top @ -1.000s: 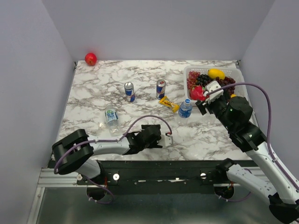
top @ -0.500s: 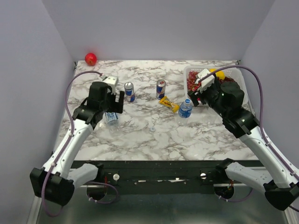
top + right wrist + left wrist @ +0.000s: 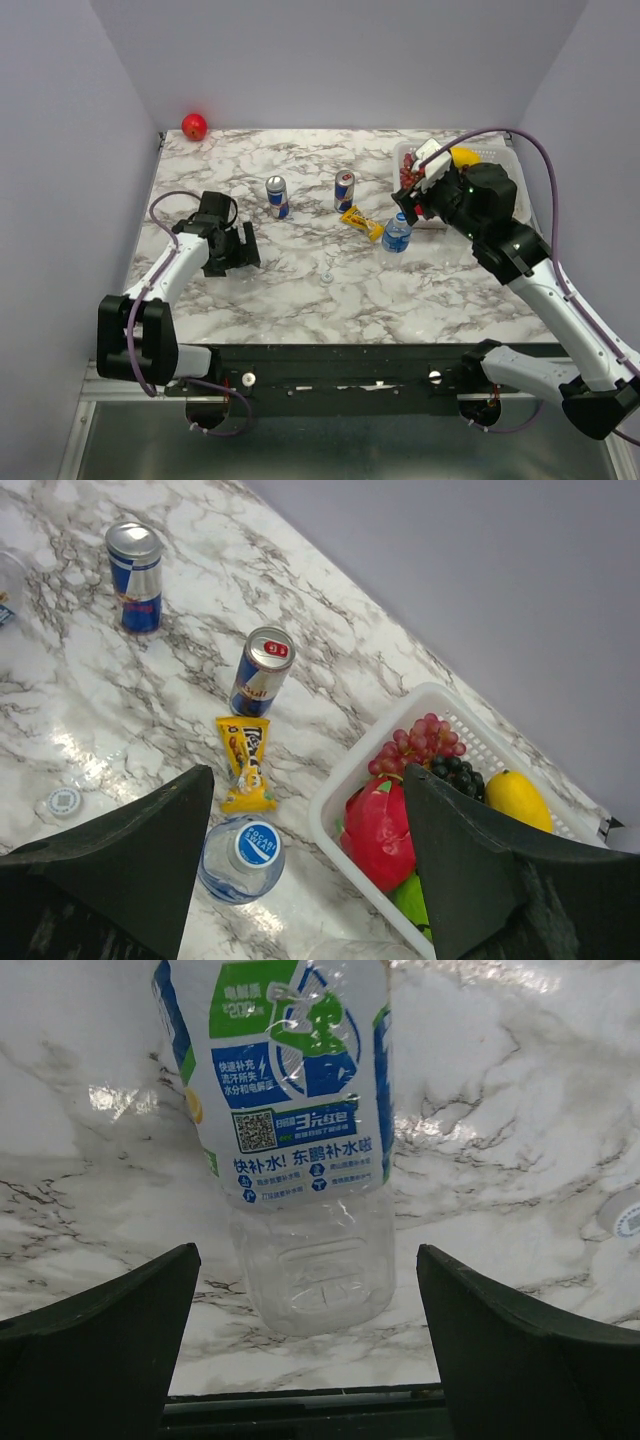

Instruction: Screw on the bottle caps

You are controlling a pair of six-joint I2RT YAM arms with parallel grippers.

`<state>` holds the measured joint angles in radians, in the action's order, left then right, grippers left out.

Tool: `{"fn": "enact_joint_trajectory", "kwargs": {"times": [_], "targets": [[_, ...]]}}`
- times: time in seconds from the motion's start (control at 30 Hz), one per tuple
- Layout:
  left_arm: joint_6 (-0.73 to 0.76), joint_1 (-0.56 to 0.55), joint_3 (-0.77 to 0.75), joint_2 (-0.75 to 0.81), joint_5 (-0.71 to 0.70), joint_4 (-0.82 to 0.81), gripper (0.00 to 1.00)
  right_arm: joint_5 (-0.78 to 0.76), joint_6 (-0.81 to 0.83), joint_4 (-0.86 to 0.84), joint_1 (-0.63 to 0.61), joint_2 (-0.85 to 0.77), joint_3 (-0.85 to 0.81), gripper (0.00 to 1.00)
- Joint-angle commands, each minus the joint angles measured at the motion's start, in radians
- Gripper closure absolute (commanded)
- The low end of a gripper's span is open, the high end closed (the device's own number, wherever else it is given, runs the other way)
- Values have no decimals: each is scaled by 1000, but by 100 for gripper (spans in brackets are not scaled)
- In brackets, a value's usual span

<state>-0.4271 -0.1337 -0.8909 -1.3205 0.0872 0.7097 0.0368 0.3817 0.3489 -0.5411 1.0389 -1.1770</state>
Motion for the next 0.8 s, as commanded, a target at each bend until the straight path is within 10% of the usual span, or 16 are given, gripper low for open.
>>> {"fn": "enact_joint_trajectory", "kwargs": {"times": [0.0, 0.3, 0.77], "targets": [[-58, 6, 0, -78, 9, -24, 1, 28, -23, 28, 4, -39, 10, 16], [30, -12, -129, -273, -52, -16, 3, 35, -15, 25, 6, -68, 53, 16], [4, 62, 53, -192, 230, -52, 51, 463, 213, 344, -37, 307, -219, 18]]}}
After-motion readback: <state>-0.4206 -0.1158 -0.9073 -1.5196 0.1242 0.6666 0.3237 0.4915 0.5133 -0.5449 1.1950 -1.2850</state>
